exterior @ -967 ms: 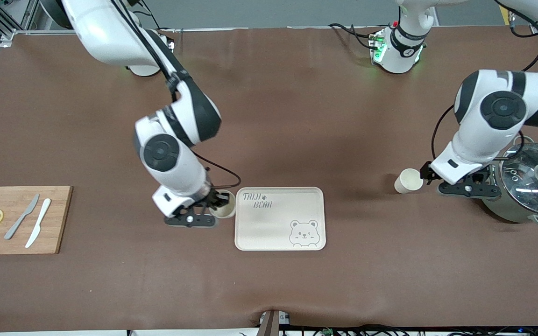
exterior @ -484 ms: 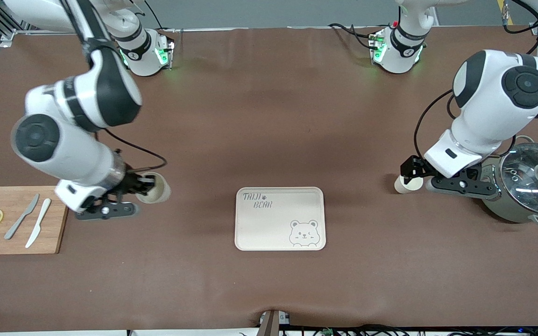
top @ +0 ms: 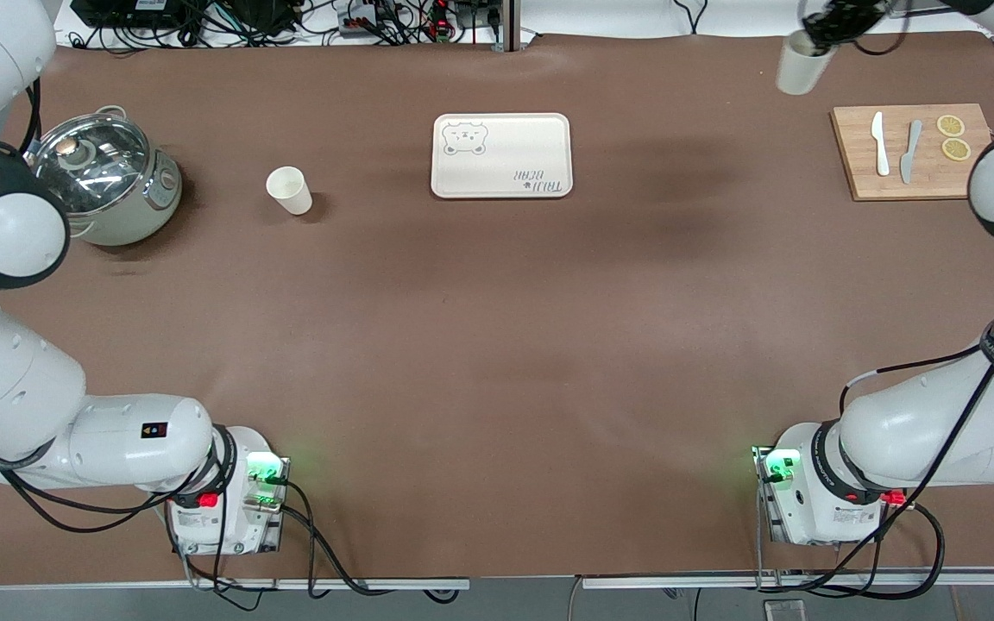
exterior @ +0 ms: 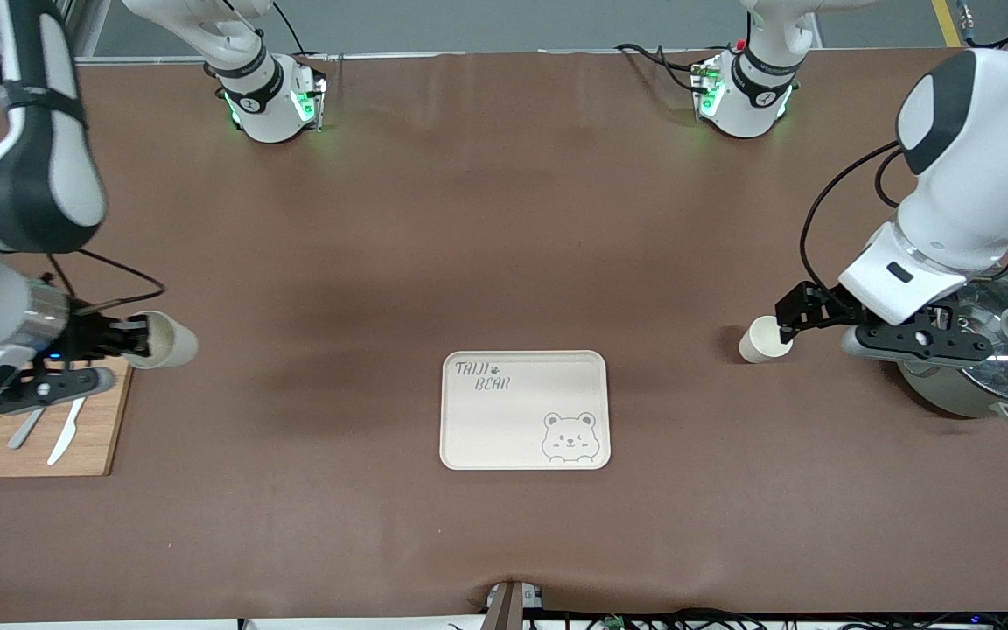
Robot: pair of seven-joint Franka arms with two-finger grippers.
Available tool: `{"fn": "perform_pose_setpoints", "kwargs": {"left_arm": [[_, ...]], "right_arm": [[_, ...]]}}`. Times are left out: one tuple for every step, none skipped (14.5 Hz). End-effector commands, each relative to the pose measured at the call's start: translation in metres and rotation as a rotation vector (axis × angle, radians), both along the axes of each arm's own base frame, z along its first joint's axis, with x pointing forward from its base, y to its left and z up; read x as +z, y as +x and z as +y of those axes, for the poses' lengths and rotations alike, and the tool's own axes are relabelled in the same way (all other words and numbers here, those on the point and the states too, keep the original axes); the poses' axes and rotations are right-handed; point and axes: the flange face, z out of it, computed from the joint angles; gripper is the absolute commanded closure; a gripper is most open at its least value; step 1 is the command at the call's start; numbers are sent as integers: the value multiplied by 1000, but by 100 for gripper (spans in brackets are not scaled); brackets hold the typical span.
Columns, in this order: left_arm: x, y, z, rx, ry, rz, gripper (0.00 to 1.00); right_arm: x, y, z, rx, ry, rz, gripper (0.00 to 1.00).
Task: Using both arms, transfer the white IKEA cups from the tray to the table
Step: 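Lower the cup beside the cutting board with the right gripper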
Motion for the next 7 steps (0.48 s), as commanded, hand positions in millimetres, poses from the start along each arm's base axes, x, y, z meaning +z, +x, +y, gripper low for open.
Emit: {"fn": "perform_pose_setpoints", "kwargs": {"left_arm": [[8,4,8,19,-18,27,0],[14,0,8,20,-14,37,0],[24,-6,8,29,-9,48,0],[32,-11,7,41,-5,62,0],[45,-20,1,53,-5,66,0],[50,-25,-2,79,-5,76,0],[56,-32,-5,88,0,86,0]], "right_arm": [[-12,-10,-25,3,20,10,100],[-29,-11,-31,-9,18,-1,100],[-47,-13,-35,-17,17,-8,100],[-61,-15,-38,-23,16,-22,100],[-71,-16,-41,-28,14,-34,100],[-79,-17,-47,-40,13,-47,100],[-88,-18,-51,-47,12,-54,100]]}}
